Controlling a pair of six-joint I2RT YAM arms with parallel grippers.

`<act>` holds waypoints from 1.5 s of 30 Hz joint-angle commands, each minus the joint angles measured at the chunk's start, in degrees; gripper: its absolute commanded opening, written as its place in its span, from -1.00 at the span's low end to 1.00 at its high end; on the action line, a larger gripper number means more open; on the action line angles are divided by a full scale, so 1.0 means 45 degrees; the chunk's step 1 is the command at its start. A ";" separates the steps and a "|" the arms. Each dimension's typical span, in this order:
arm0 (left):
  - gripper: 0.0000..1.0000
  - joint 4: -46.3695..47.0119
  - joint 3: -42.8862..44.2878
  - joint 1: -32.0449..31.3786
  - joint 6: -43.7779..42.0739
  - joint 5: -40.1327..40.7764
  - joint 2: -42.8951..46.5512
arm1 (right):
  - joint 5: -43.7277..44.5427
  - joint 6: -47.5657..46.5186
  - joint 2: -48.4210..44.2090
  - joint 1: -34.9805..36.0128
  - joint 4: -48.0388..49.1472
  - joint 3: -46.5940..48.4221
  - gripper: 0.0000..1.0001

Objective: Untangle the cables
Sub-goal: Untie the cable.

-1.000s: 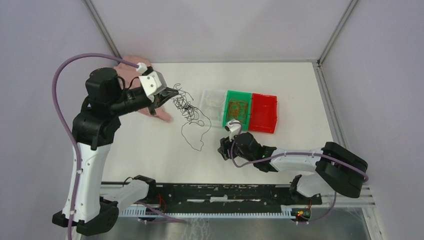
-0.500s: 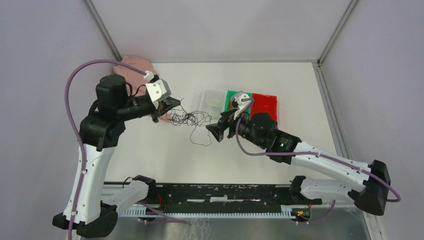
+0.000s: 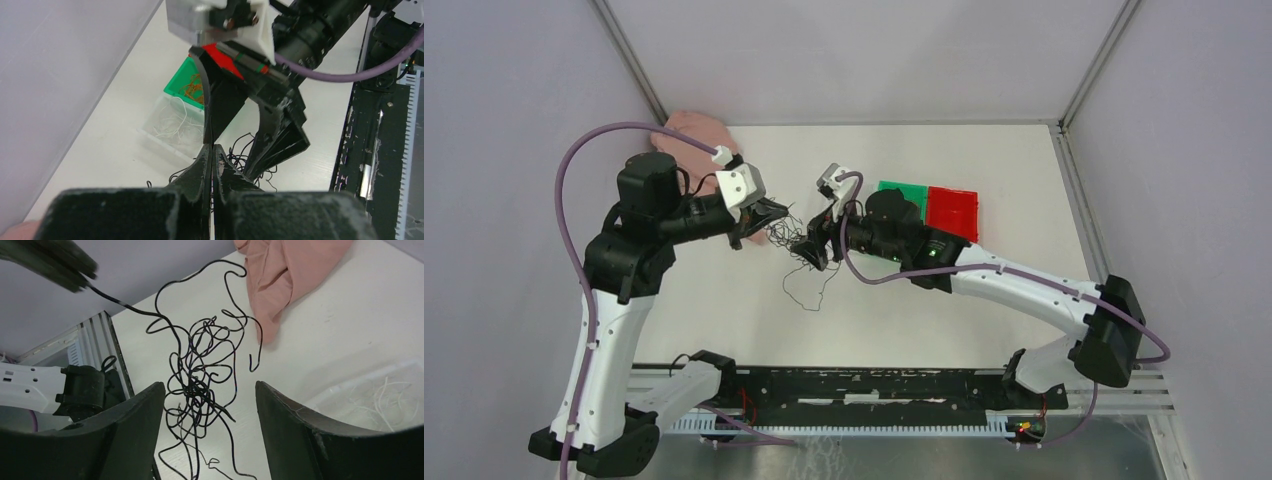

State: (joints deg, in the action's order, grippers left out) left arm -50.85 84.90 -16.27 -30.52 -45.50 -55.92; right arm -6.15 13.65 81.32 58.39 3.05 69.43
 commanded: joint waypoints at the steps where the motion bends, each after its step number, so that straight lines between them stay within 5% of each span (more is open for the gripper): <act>1: -0.94 0.0246 0.0114 -0.0064 0.0184 -0.0488 0.0195 | -0.0274 0.0189 0.0421 0.0037 0.0702 0.0708 0.41; 12: -0.94 0.0255 0.0685 -0.0071 0.0473 -0.0760 0.0154 | 0.0732 0.0603 0.0497 0.0035 0.1327 -0.0838 0.07; 27: -0.94 0.0962 0.2072 -0.0072 0.0896 -0.0100 0.0058 | 0.2382 0.1316 -0.0533 0.0020 0.2552 -0.5468 -0.06; 38: -0.94 0.0998 0.0245 -0.0069 0.0700 0.0041 0.0643 | 0.0518 0.1756 -0.2646 0.0013 0.1989 -0.5567 0.54; 45: -0.94 0.0818 0.0143 -0.0070 0.0380 0.0192 0.0786 | -0.0644 0.1700 -0.2970 -0.0004 0.1711 -0.5422 0.56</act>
State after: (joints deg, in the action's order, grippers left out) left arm -50.59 85.21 -16.58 -28.16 -45.04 -53.08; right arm -4.58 21.65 69.63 58.46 11.97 43.48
